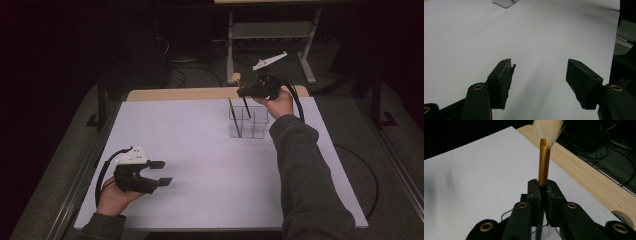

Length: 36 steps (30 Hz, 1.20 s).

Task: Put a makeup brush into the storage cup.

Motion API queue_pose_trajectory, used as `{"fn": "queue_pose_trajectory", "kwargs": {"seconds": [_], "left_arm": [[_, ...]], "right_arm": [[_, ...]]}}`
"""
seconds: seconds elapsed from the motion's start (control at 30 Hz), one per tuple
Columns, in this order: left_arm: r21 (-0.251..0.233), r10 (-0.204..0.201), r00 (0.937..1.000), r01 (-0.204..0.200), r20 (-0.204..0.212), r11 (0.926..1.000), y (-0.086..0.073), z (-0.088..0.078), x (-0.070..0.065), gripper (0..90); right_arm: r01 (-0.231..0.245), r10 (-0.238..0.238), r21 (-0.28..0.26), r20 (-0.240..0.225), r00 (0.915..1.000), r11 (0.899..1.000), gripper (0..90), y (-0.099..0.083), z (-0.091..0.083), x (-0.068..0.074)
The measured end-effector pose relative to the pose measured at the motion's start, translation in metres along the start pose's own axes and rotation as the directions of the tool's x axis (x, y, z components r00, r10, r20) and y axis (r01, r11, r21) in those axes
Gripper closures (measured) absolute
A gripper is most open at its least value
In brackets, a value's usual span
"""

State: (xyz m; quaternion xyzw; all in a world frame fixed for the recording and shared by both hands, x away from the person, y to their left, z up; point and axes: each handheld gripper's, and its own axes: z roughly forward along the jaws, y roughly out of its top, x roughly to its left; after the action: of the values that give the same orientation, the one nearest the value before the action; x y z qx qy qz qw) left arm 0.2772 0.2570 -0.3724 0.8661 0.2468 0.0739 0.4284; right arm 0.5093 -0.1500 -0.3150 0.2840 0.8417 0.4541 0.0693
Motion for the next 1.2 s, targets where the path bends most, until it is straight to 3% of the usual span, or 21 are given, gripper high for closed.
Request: {"fn": "queue_pose_trajectory", "kwargs": {"seconds": [1.2], "left_arm": [[0.005,-0.004,0.9999,0.004,-0.009,1.0000,-0.001,-0.001,0.001,36.6]], "right_arm": [[-0.022,0.022,0.003,-0.005,0.9998,1.000,82.3,-0.011,0.006,0.002]]}}
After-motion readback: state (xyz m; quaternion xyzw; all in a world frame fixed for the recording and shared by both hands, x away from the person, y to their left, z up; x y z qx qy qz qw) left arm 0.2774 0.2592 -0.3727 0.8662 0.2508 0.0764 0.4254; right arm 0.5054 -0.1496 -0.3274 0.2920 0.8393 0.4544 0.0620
